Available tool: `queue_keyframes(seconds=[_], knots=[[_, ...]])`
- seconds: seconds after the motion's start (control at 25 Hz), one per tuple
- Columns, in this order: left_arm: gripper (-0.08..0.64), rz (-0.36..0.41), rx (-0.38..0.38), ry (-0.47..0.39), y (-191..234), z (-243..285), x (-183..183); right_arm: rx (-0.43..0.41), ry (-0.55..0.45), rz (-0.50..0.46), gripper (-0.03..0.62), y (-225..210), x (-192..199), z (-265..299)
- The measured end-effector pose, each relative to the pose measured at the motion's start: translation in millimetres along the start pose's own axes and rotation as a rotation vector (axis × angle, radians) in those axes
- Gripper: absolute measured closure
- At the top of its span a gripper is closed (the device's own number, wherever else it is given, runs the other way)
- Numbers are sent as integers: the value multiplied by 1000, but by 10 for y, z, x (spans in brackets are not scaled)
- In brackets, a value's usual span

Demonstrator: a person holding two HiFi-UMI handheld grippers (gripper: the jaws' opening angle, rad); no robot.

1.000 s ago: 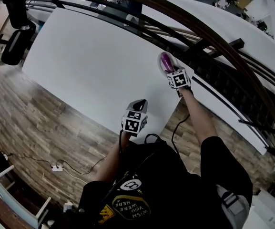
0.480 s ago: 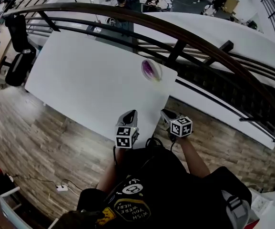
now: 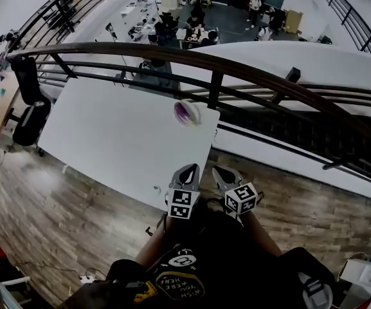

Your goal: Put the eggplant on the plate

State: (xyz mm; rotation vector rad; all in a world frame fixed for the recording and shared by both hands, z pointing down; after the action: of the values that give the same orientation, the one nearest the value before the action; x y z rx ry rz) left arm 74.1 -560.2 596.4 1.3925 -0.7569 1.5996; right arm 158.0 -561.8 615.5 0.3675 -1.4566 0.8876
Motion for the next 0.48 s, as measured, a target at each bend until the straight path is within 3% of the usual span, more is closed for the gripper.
queue_keyframes(seconds=[0.2, 0.48], knots=[[555, -11, 26, 18, 297, -308, 0, 49, -16, 10, 589, 187, -63, 216], [555, -20, 6, 32, 440, -401, -33, 19, -22, 19, 589, 401, -132, 255]])
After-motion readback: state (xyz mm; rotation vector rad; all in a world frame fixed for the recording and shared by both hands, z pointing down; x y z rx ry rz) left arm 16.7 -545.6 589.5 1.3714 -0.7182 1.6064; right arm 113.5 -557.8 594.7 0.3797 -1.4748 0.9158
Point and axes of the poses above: the fingertips, and each gripper's own axes: z forward along the fingers, y to its left, x out of its underside, the point moved 2 cm from there along -z, backward along the fingers, and after that the axes turned 13 degrees about -y, right-handed, at the moved point
